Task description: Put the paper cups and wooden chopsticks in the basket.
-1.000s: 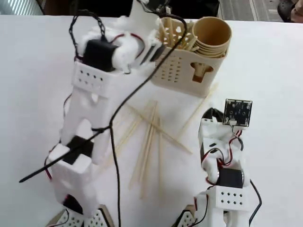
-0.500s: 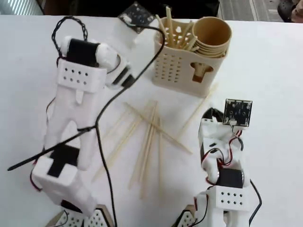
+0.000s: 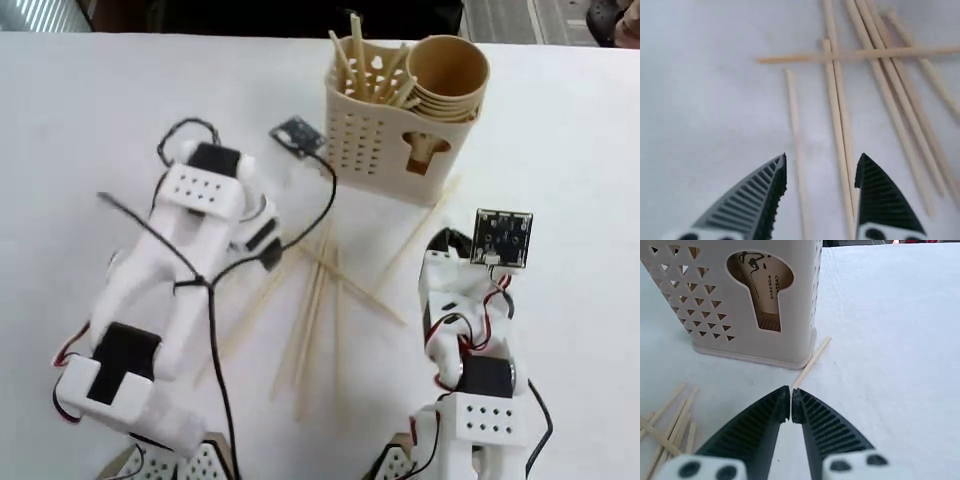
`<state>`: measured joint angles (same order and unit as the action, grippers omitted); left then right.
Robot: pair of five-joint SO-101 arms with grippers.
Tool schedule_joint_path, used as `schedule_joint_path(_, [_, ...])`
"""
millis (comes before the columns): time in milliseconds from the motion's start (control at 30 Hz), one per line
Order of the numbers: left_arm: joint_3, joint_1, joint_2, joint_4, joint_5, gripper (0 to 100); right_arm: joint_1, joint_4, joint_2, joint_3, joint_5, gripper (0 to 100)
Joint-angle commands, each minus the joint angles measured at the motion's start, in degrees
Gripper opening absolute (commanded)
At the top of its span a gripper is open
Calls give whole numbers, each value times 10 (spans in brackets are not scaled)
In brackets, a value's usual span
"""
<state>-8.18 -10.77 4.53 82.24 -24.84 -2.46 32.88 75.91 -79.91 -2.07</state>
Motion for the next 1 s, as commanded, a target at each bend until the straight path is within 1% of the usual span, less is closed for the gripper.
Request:
schedule_joint_path(0, [-102,-20,-30,-101,-4,226,-2,-11,9,5,-8,25])
schedule_joint_path(167, [-172,-44,-29,-170,0,226,-2,-11,9,5,-8,25])
schedule_joint_path(267, [-193,-54,-29,-192,6,226,-2,-11,9,5,-8,25])
schedule_joint_path(367, [-189,-54,-14,-207,36,226,-2,-11,9,5,-8,25])
schedule_joint_path(433, [-167,-53,19,-208,40,226,-2,-11,9,5,-8,25])
schedule_joint_path(500, [-135,-52,60,-197,41,226,-2,-11,9,5,-8,25])
schedule_joint_path(667, [-25,-51,154,-117,41,221,-3,-11,9,5,-8,25])
schedule_joint_path(733, [11,-55,191,-91,38,177,-3,-11,9,5,-8,25])
schedule_joint_path(867, [80,-56,247,-42,36,15,-4,-11,9,5,-8,25])
schedule_joint_path(933, [92,-56,258,-27,36,28,-4,-11,9,5,-8,25])
schedule_joint_path(967, [92,-56,258,-25,36,18,-4,-11,9,5,-8,25])
